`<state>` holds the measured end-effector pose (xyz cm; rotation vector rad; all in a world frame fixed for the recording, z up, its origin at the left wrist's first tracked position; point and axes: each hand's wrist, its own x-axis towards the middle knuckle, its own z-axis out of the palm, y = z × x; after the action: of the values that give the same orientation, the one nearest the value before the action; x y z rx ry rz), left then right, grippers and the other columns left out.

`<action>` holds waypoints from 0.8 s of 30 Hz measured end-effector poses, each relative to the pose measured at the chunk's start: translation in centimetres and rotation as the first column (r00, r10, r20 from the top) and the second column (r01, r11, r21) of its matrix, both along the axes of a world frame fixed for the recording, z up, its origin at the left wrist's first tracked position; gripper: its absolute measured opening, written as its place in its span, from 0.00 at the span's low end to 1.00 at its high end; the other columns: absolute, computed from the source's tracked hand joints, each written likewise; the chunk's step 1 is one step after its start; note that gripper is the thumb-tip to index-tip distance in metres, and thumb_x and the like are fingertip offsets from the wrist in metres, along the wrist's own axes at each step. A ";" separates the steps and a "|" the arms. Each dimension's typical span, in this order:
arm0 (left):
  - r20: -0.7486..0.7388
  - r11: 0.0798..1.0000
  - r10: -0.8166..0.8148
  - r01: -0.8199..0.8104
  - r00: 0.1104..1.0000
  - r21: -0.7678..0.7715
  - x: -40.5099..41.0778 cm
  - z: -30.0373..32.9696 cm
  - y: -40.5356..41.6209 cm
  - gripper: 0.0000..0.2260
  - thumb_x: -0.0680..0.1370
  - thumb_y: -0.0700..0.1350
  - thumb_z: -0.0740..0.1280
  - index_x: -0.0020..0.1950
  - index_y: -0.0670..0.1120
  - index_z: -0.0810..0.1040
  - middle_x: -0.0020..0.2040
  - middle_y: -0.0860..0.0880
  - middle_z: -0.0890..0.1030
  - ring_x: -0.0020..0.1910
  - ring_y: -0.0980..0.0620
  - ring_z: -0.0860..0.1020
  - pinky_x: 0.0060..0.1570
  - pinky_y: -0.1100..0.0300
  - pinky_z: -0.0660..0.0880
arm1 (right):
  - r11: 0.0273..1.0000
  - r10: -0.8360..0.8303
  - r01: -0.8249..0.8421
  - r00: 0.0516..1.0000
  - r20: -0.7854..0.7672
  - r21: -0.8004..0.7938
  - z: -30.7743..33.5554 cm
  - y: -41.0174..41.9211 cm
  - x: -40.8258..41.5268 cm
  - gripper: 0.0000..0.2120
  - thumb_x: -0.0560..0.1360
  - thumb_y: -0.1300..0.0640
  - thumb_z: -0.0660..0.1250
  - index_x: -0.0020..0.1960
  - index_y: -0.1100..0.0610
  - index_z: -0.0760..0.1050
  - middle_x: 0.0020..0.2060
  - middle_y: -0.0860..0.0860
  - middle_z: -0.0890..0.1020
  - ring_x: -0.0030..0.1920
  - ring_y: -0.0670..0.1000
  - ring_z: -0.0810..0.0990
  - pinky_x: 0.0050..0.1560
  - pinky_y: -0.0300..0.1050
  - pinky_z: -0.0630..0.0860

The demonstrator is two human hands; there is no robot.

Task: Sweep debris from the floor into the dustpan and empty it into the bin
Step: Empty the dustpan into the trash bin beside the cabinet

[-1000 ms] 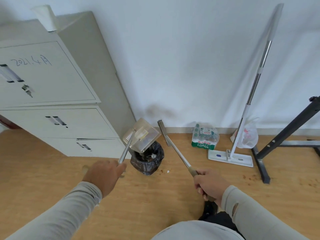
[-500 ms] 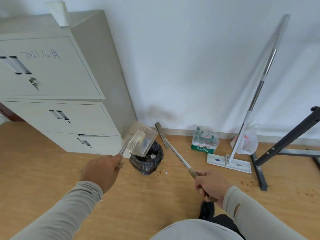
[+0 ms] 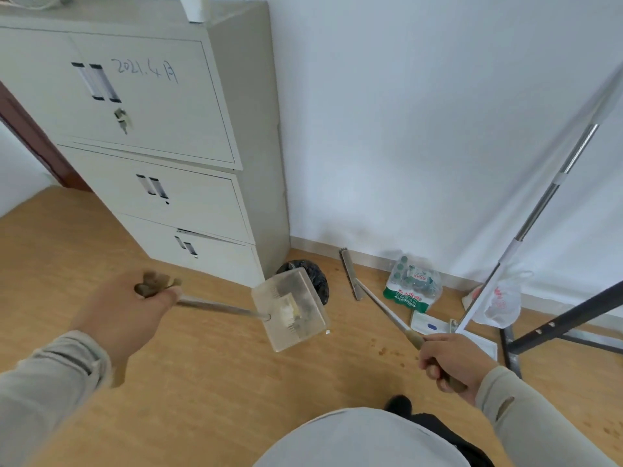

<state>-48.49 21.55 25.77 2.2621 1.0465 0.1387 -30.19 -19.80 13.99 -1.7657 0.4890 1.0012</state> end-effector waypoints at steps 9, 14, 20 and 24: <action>-0.194 0.944 0.129 -0.181 0.972 -0.275 -4.1 -5.8 -1.9 0.10 0.76 0.57 0.71 0.44 0.51 0.83 0.26 0.44 0.81 0.29 0.42 0.79 0.36 0.54 0.72 | 0.992 0.066 -0.073 0.995 -0.073 -0.098 -2.7 -1.1 0.8 0.10 0.75 0.66 0.66 0.54 0.62 0.80 0.33 0.57 0.79 0.26 0.49 0.72 0.28 0.41 0.70; -0.244 0.892 0.237 -0.310 0.940 -0.329 -1.2 -12.6 -5.1 0.11 0.77 0.53 0.71 0.42 0.46 0.81 0.24 0.46 0.79 0.27 0.44 0.78 0.32 0.57 0.72 | 0.963 0.150 -0.172 0.982 -0.118 -0.207 -4.3 -0.4 3.0 0.10 0.75 0.67 0.65 0.55 0.64 0.79 0.33 0.58 0.79 0.24 0.49 0.72 0.26 0.39 0.68; -0.330 0.809 0.341 -0.454 0.880 -0.374 6.1 -19.5 -9.1 0.09 0.78 0.51 0.69 0.46 0.46 0.79 0.34 0.44 0.84 0.32 0.44 0.81 0.34 0.55 0.77 | 0.830 0.367 -0.413 0.911 -0.191 -0.375 -6.4 1.8 8.3 0.11 0.74 0.65 0.62 0.54 0.63 0.79 0.30 0.56 0.78 0.25 0.51 0.70 0.27 0.38 0.66; -0.360 0.779 0.374 -0.501 0.854 -0.378 11.2 -23.1 -11.6 0.08 0.78 0.50 0.69 0.50 0.46 0.78 0.43 0.44 0.84 0.41 0.43 0.82 0.47 0.49 0.80 | 0.720 0.531 -0.555 0.827 -0.184 -0.417 -8.1 3.1 12.2 0.06 0.73 0.65 0.62 0.46 0.60 0.78 0.32 0.57 0.80 0.31 0.55 0.75 0.31 0.42 0.72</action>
<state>-37.25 9.96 2.67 1.5977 1.5630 -0.2127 -17.99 -16.73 5.87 -2.3970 0.2365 1.4300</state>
